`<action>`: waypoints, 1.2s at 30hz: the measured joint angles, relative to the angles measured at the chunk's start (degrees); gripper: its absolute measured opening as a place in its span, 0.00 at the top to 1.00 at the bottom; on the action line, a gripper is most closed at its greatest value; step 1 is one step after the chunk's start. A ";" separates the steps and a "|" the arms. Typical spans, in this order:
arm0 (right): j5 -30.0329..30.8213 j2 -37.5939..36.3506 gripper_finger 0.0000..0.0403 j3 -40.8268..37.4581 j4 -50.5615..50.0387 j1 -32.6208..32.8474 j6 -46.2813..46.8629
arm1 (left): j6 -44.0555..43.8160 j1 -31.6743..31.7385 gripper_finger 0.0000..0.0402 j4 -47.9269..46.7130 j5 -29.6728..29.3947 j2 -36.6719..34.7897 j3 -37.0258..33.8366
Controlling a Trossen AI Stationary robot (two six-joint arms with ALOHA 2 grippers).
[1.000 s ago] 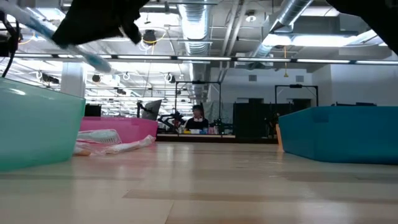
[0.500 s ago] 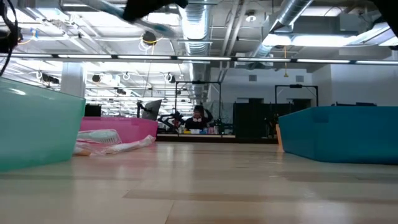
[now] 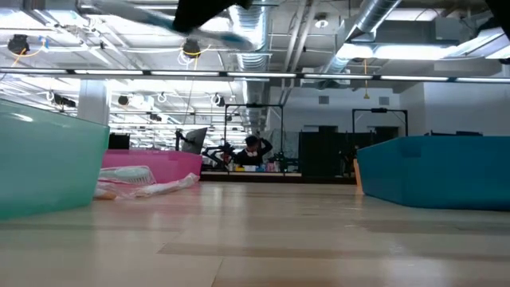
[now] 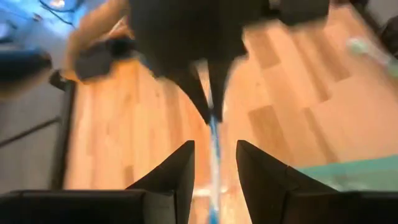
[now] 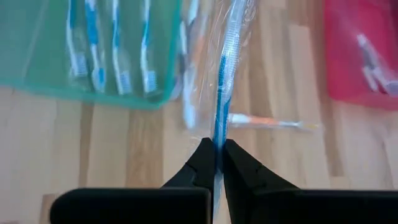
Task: Pick & Place Toothbrushes
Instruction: Put the blue toothbrush into the green bin
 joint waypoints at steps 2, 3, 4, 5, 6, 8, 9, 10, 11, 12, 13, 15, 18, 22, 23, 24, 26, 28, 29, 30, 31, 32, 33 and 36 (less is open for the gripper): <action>0.33 0.49 0.99 -0.25 -1.18 0.98 -0.01 | -0.68 1.18 0.72 -0.91 2.28 0.46 1.13; 0.71 0.86 0.99 -0.24 -1.10 1.36 0.00 | -1.18 1.51 0.72 -1.79 3.25 0.35 1.09; 1.70 1.22 0.99 -0.09 -0.73 1.69 0.02 | -1.95 1.80 0.72 -2.05 4.27 -0.03 1.04; 2.48 1.39 0.99 -0.07 -1.09 1.85 0.21 | -2.97 2.21 0.72 -1.98 5.32 -0.74 1.06; 2.92 1.57 0.99 -0.09 -1.98 2.05 0.29 | -4.01 2.73 0.71 -2.33 6.67 -1.62 1.12; 3.21 1.75 0.99 -0.15 -2.23 2.18 0.29 | -6.68 4.08 0.70 -2.96 10.36 -2.98 1.12; 3.29 1.74 0.99 -0.15 -2.20 2.07 0.29 | -7.63 4.79 0.69 -2.84 12.08 -3.39 0.89; 3.27 1.66 0.99 -0.13 -2.12 1.96 0.35 | -8.03 5.53 0.67 -3.02 13.56 -3.67 0.58; 3.38 1.64 0.99 -0.13 -2.12 1.84 0.44 | -8.22 6.36 0.66 -3.34 14.65 -3.82 0.32; 3.38 1.64 0.99 -0.13 -2.12 1.65 0.44 | -8.31 7.15 0.64 -3.34 15.46 -3.87 -0.07; 3.38 1.65 0.99 -0.13 -2.02 1.52 0.44 | -8.33 7.83 0.62 -3.25 16.17 -3.87 -0.63; 3.39 1.66 0.99 -0.13 -1.23 1.24 0.42 | -7.90 9.23 0.58 -3.43 17.82 -3.87 -2.20; 3.37 1.66 0.99 -0.13 -0.61 0.72 0.38 | -6.76 11.22 0.54 -3.43 19.79 -3.85 -4.50; 3.38 1.66 0.99 -0.13 -0.20 0.21 0.15 | -5.92 12.04 0.50 -3.39 20.54 -3.85 -6.17; 3.34 1.66 0.99 -0.13 -0.16 0.05 -0.01 | -5.89 12.05 0.49 -3.33 20.69 -3.85 -6.41; 3.36 1.66 0.99 -0.13 0.05 -0.03 -0.02 | -5.88 12.05 0.49 -3.23 20.69 -3.85 -6.72; 3.36 1.66 0.99 -0.13 0.61 -0.27 -0.08 | -5.56 12.51 0.48 -3.04 20.70 -3.85 -7.62; 3.33 1.66 0.99 -0.13 0.73 -0.35 -0.20 | -4.41 13.55 0.47 -2.25 20.72 -3.85 -8.54; 3.31 1.66 0.99 -0.13 0.68 -0.40 -0.20 | -3.61 13.94 0.47 -1.66 20.67 -3.85 -8.92; 3.31 1.66 0.99 -0.13 0.68 -0.42 -0.20 | -3.13 14.36 0.46 -1.39 20.65 -3.83 -9.03; 3.31 1.66 0.99 -0.13 0.68 -0.46 -0.20 | -2.52 14.62 0.46 -1.04 20.63 -3.83 -9.05; 3.29 1.66 0.99 -0.13 0.68 -0.51 -0.15 | -1.96 14.78 0.46 -0.44 20.57 -3.82 -9.05; 3.27 1.67 0.99 -0.13 0.68 -0.52 -0.13 | -1.57 14.89 0.46 0.10 20.64 -3.85 -9.05; 3.22 1.81 0.98 -0.13 0.68 -0.77 -0.10 | -0.39 15.49 0.47 0.37 20.69 -3.82 -9.05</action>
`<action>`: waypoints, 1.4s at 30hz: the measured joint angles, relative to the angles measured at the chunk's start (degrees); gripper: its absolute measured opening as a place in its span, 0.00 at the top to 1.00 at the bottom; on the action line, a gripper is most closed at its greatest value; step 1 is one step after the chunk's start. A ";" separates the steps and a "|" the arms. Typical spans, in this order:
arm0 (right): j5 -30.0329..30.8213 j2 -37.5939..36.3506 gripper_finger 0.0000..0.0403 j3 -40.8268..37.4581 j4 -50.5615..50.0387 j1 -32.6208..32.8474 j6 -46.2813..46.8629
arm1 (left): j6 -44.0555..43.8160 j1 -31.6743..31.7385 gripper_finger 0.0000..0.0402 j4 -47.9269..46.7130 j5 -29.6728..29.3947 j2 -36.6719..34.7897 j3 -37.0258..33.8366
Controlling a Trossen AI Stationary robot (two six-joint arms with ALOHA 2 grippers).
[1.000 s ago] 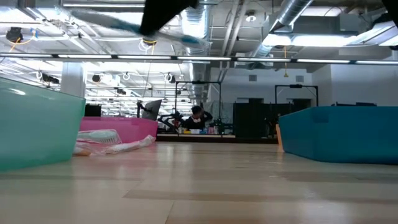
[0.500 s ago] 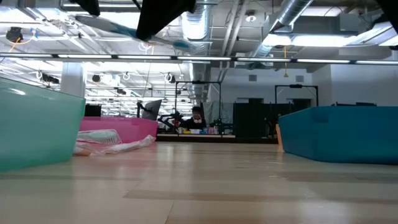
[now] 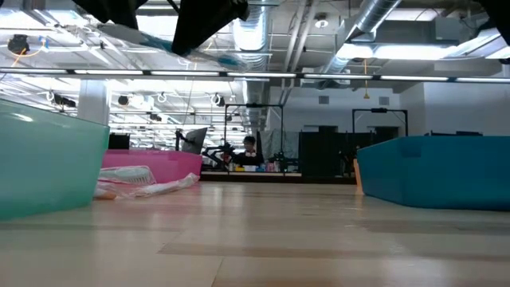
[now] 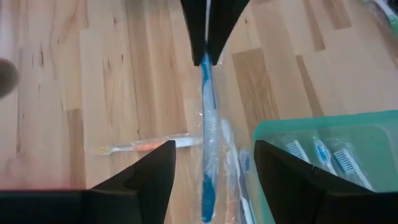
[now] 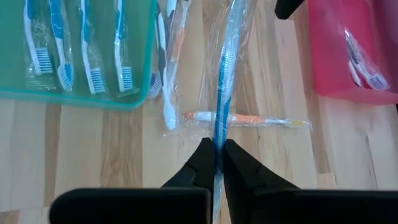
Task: Pick & Place Toothbrushes
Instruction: Put the blue toothbrush into the green bin
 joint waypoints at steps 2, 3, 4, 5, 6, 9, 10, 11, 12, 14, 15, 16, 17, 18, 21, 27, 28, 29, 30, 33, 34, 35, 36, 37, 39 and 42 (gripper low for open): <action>0.03 0.00 0.98 0.00 -0.04 0.04 -0.15 | 0.16 0.77 0.48 0.03 0.77 0.56 0.02; 0.09 0.00 0.99 0.00 -0.01 0.04 -0.67 | 0.26 1.07 0.48 0.02 1.69 0.95 -0.04; 0.20 0.00 0.99 0.00 0.02 0.04 -0.87 | 0.26 1.26 0.48 0.13 2.31 1.30 -0.24; 0.22 0.00 0.99 0.00 0.06 0.04 -1.00 | 0.35 1.44 0.49 0.35 2.60 1.63 -0.52; 0.22 0.02 0.99 0.00 0.07 0.04 -0.99 | 0.51 1.64 0.49 0.72 2.61 1.90 -0.93; 0.24 0.02 0.99 0.00 0.07 0.04 -0.99 | 0.55 2.38 0.50 0.89 2.63 2.36 -1.91; 0.25 0.03 0.99 0.00 0.07 0.04 -0.99 | 0.43 2.59 0.50 0.97 2.53 2.35 -2.00; 0.26 0.04 0.99 0.00 0.02 0.04 -0.99 | 0.30 2.94 0.51 1.24 2.51 2.36 -2.05; 0.26 0.04 0.99 0.00 0.02 0.04 -0.99 | 0.28 3.21 0.52 1.33 2.45 2.34 -2.12; 0.30 0.04 0.99 0.00 0.01 0.04 -1.01 | 0.21 3.35 0.54 1.39 2.56 2.35 -2.14; 0.38 0.04 0.99 0.00 0.00 0.04 -1.06 | 0.21 3.36 0.56 1.51 2.73 2.33 -2.14; 0.41 0.04 0.99 0.00 0.00 0.04 -1.26 | 0.21 3.35 0.58 1.57 3.08 2.33 -2.14; 0.42 0.04 0.99 0.00 0.02 0.04 -1.37 | 0.18 3.32 0.60 1.57 3.21 2.33 -2.14; 0.42 0.04 0.99 0.00 0.00 0.04 -1.43 | 0.08 3.32 0.62 1.61 3.26 2.33 -2.14; 0.42 0.04 0.99 0.00 0.01 0.00 -1.43 | -0.24 3.60 0.71 1.88 3.47 2.33 -2.14; 2.17 0.07 0.98 0.00 0.02 -0.04 -1.63 | -1.03 3.69 0.96 1.83 3.26 2.33 -2.14; 2.25 0.07 0.96 0.01 0.07 -0.04 -1.63 | -1.29 3.69 0.96 1.84 3.26 2.33 -2.14; 2.27 0.07 0.95 0.00 0.20 -0.04 -1.61 | -1.62 3.69 0.96 1.83 3.55 2.33 -2.14; 2.25 0.07 0.93 0.00 0.33 -0.02 -1.63 | -2.10 3.69 0.96 1.79 3.97 2.33 -2.14; 2.14 0.07 0.87 0.02 1.02 0.27 -2.57 | -3.37 3.36 0.97 0.64 4.46 2.15 -2.14; 2.29 0.07 0.85 0.02 1.49 0.51 -3.15 | -3.82 3.15 0.97 0.19 4.42 1.90 -2.18; 2.76 0.07 0.82 0.02 2.11 0.76 -4.00 | -4.30 2.89 0.97 0.19 4.32 1.52 -2.19; 3.43 0.07 0.80 0.02 2.77 1.15 -4.93 | -4.56 2.65 0.97 0.34 4.30 0.98 -2.19; 4.38 0.07 0.78 0.02 3.46 1.58 -5.79 | -4.85 2.39 0.97 0.33 4.41 0.40 -2.19; 6.46 0.07 0.73 0.04 4.59 2.22 -6.62 | -6.09 1.65 0.97 0.30 4.36 -0.68 -2.19; 9.50 0.07 0.63 0.04 4.68 3.19 -7.14 | -8.91 0.08 0.97 -0.55 4.18 -2.72 -2.19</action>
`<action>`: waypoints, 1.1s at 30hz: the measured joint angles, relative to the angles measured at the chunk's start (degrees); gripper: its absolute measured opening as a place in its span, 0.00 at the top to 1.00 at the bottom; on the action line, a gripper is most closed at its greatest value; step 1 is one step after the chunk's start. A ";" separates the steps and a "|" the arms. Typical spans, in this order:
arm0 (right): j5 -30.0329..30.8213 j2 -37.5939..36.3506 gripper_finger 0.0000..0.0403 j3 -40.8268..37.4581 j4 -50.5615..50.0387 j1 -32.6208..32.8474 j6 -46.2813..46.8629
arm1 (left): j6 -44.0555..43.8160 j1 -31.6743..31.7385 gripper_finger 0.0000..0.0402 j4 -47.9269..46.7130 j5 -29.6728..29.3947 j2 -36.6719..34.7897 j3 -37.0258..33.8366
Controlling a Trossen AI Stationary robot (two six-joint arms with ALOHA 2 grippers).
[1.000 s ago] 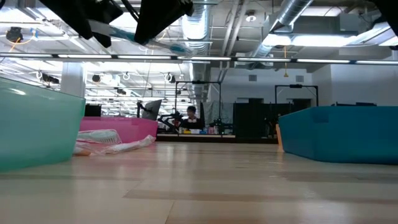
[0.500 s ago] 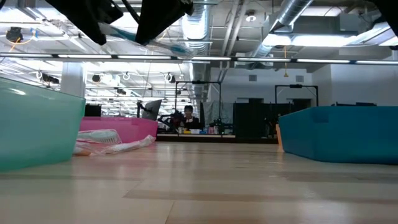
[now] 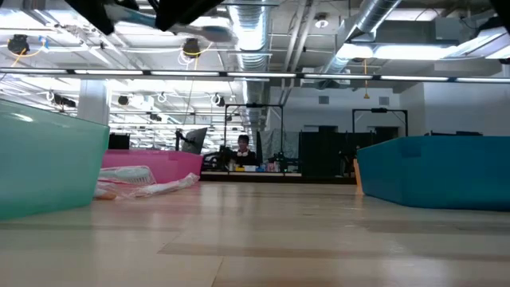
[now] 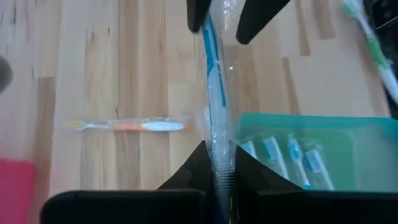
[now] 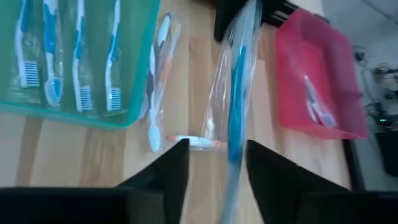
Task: Pick & Place Toothbrushes
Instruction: Put the blue toothbrush into the green bin
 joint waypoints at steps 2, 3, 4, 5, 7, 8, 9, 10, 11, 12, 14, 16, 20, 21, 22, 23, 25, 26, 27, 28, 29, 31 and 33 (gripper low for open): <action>1.24 0.00 0.56 0.00 -0.19 0.43 0.08 | -2.06 -1.32 0.97 -0.84 -0.15 -1.40 -0.38; 1.67 0.00 0.52 0.00 -0.16 0.52 0.06 | -3.42 -2.08 0.97 -1.33 -0.13 -2.15 -0.91; 2.08 0.00 0.48 0.00 -0.16 0.72 -0.07 | -4.66 -2.81 0.97 -1.69 -0.11 -2.85 -1.66; 2.74 0.00 0.44 0.00 -0.17 0.81 -0.24 | -6.08 -3.61 0.97 -1.77 -0.11 -3.57 -2.63; 3.86 0.00 0.37 0.00 -0.51 1.12 -0.27 | -9.25 -5.66 0.97 -1.87 -0.11 -5.54 -5.20; 4.29 0.00 0.34 0.00 -0.70 1.23 -0.09 | -11.12 -6.78 0.97 -2.02 -0.12 -6.48 -6.57; 4.34 -0.02 0.31 0.00 -0.93 1.41 -0.07 | -13.24 -7.93 0.97 -1.89 -0.06 -7.34 -8.02; 4.31 -0.02 0.29 0.00 -1.14 1.47 -0.12 | -15.47 -9.19 0.97 -1.81 0.07 -8.15 -9.60; 4.26 -0.02 0.28 0.00 -1.45 1.52 -0.51 | -17.80 -10.49 0.97 -1.89 0.38 -9.07 -11.07; 4.29 -0.02 0.26 0.00 -1.90 1.56 -1.13 | -19.97 -11.97 0.97 -1.80 0.41 -10.00 -12.44; 4.36 -0.02 0.25 0.00 -2.43 1.59 -3.52 | -24.03 -15.08 0.97 -0.97 0.31 -11.43 -14.85; 4.43 -0.09 0.24 0.00 -2.83 1.49 -8.52 | -27.45 -18.37 0.97 0.29 -0.42 -12.37 -16.58; 5.61 -0.11 0.24 0.00 -4.17 0.99 -10.03 | -34.06 -24.07 0.97 4.16 -1.52 -12.59 -17.82; 5.65 -0.11 0.24 0.00 -4.67 0.94 -9.14 | -36.12 -25.50 0.97 4.45 -2.19 -12.20 -17.92; 5.65 -0.13 0.24 0.00 -5.09 0.90 -8.27 | -38.26 -27.02 0.97 4.57 -3.07 -11.88 -18.18; 5.65 -0.13 0.24 0.00 -5.31 0.80 -7.55 | -40.42 -28.49 0.97 4.38 -4.02 -11.48 -18.41; 5.65 -0.13 0.24 0.00 -5.56 0.62 -6.53 | -44.50 -30.85 0.97 4.58 -6.06 -10.44 -18.96; 5.65 -0.13 0.24 0.00 -5.62 0.62 -6.49 | -46.25 -31.53 0.97 4.64 -6.34 -10.06 -19.42; 5.65 -0.13 0.24 0.00 -5.60 0.61 -6.51 | -47.95 -31.93 0.97 4.72 -6.46 -9.56 -19.95; 5.62 -0.13 0.24 0.00 -5.60 0.64 -6.51 | -49.64 -32.20 0.97 5.20 -6.59 -8.95 -20.66; 5.59 -0.13 0.24 0.00 -5.60 0.66 -6.51 | -51.28 -32.42 0.97 5.75 -6.50 -8.28 -21.48; 5.55 -0.13 0.24 0.00 -5.60 0.55 -7.08 | -53.84 -32.98 0.97 7.11 -6.06 -7.02 -23.11; 5.48 -0.14 0.24 0.00 -5.39 0.46 -8.19 | -55.03 -33.36 0.97 9.24 -5.64 -5.59 -24.15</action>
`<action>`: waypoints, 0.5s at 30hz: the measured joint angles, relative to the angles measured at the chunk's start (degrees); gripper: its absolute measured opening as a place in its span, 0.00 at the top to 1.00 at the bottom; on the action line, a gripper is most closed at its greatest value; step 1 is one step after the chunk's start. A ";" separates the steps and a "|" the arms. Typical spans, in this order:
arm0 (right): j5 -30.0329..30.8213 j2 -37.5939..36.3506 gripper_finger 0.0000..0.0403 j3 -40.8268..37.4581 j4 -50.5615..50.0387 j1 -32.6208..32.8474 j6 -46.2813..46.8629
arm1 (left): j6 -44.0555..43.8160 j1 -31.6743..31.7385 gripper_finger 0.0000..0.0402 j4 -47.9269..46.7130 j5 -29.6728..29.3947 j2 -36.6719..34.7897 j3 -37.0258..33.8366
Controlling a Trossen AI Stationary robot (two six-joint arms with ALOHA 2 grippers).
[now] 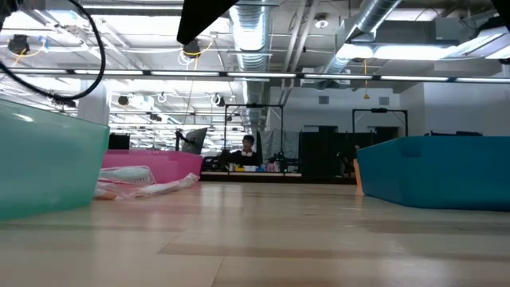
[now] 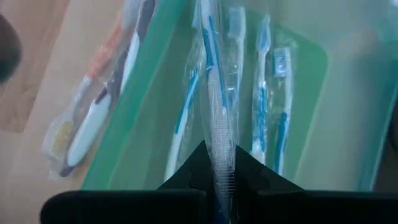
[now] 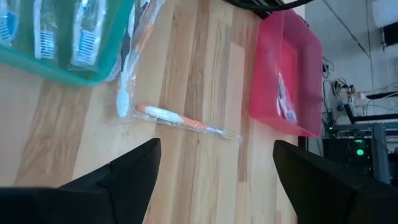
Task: Pick & Place Toothbrushes
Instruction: Put the blue toothbrush into the green bin
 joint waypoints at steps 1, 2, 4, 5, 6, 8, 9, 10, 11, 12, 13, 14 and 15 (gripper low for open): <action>-0.02 -0.01 0.24 0.00 0.22 -0.10 -0.67 | -0.41 -0.02 0.97 0.27 0.01 0.43 -0.27; -0.04 -0.01 0.24 0.00 0.25 -0.17 -1.08 | -0.74 -0.02 0.97 0.61 0.01 0.75 -0.56; -0.73 -0.05 0.24 0.00 0.26 -0.23 -1.39 | -0.94 -0.02 0.97 1.05 -0.01 1.17 -1.00; -1.68 -0.05 0.24 0.00 0.28 -0.34 -1.56 | -1.01 -0.02 0.97 1.16 -0.01 1.14 -1.28; -2.83 -0.07 0.24 0.00 0.34 -0.56 -1.66 | -1.49 -0.02 0.97 1.54 -0.03 1.12 -1.69; -5.67 -0.07 0.24 -0.17 1.49 -1.15 -2.38 | -2.34 -0.02 0.97 1.63 -0.04 1.13 -2.54; -7.47 -0.14 0.24 -0.72 3.10 -1.46 -2.77 | -3.00 -0.03 0.97 1.72 -0.05 1.14 -2.88; -9.24 -0.16 0.24 -1.27 4.64 -1.84 -3.28 | -3.67 -0.24 0.97 2.02 -0.15 1.14 -3.22; -10.72 -0.16 0.24 -1.52 5.57 -2.23 -3.65 | -4.25 -0.43 0.97 2.47 -0.31 1.14 -3.54; -11.65 -0.08 0.24 -1.57 6.37 -2.50 -3.72 | -4.83 -0.56 0.97 2.67 -0.49 1.14 -3.71; -12.22 -0.07 0.24 -1.57 7.37 -2.67 -3.72 | -5.03 -0.61 0.95 3.03 -0.52 1.12 -3.85; -12.16 -0.09 0.24 -1.57 8.29 -2.68 -3.71 | -5.08 -0.60 0.93 3.36 -0.49 1.12 -3.97; -12.03 -0.14 0.24 -1.55 9.21 -2.67 -3.71 | -5.13 -0.59 0.90 3.55 -0.47 1.12 -4.12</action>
